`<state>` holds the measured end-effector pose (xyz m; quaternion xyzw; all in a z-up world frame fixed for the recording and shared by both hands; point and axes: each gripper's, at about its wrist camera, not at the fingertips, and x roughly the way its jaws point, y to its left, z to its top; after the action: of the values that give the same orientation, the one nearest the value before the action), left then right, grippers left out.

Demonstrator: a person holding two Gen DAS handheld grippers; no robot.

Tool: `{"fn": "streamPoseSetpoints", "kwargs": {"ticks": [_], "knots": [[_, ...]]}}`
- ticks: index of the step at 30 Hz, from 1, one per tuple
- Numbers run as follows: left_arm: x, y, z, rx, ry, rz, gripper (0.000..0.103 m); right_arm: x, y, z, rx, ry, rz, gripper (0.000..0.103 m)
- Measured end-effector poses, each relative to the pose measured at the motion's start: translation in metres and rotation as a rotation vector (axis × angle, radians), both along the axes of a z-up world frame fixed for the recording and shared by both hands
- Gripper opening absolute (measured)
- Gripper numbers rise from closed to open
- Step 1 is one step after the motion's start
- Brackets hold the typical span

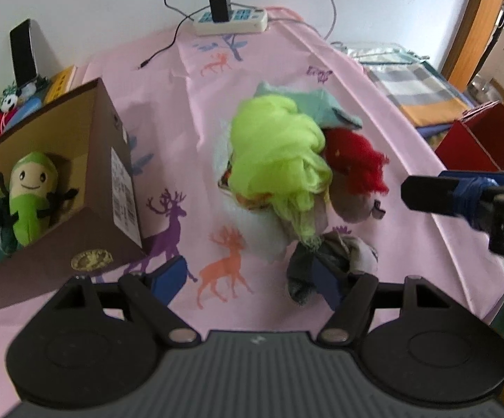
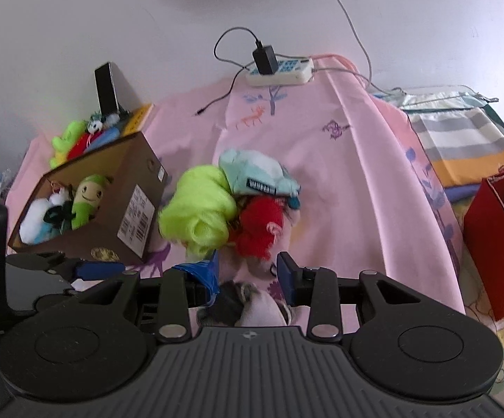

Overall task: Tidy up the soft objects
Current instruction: 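Move the left gripper toward the yellow-green fluffy toy on the pile, then grasp the yellow-green fluffy toy with the left gripper and lift it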

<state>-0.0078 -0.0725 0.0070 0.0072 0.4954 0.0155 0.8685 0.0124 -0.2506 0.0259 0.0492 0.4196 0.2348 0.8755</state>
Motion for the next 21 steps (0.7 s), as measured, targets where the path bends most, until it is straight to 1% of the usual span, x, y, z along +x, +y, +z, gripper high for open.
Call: {"fn": "streamPoseSetpoints", "kwargs": {"ticks": [3, 6, 9, 11, 14, 16, 19, 21], "knots": [[0.001, 0.002, 0.007, -0.007, -0.038, -0.014, 0.072, 0.005, 0.0, 0.001, 0.011, 0.001, -0.006, 0.018], [0.003, 0.008, 0.017, -0.049, -0.095, -0.029, 0.072, 0.012, -0.001, 0.002, 0.047, 0.007, 0.002, 0.018], [0.008, 0.013, 0.023, -0.063, -0.174, -0.02, 0.072, 0.021, 0.001, 0.005, 0.111, 0.016, 0.016, 0.019], [0.014, 0.018, 0.022, -0.087, -0.21, -0.018, 0.072, 0.028, 0.004, 0.006, 0.172, 0.024, 0.029, 0.019], [0.025, 0.026, 0.02, -0.179, -0.23, -0.025, 0.072, 0.044, 0.012, 0.005, 0.233, 0.039, 0.035, 0.019], [0.031, 0.031, 0.017, -0.239, -0.245, -0.035, 0.072, 0.056, 0.018, 0.002, 0.269, 0.07, 0.038, 0.019], [0.038, 0.032, 0.011, -0.269, -0.248, -0.055, 0.072, 0.07, 0.026, -0.006, 0.303, 0.135, 0.039, 0.019], [0.043, 0.031, 0.005, -0.265, -0.243, -0.067, 0.072, 0.074, 0.032, -0.009, 0.304, 0.163, 0.051, 0.019]]}}
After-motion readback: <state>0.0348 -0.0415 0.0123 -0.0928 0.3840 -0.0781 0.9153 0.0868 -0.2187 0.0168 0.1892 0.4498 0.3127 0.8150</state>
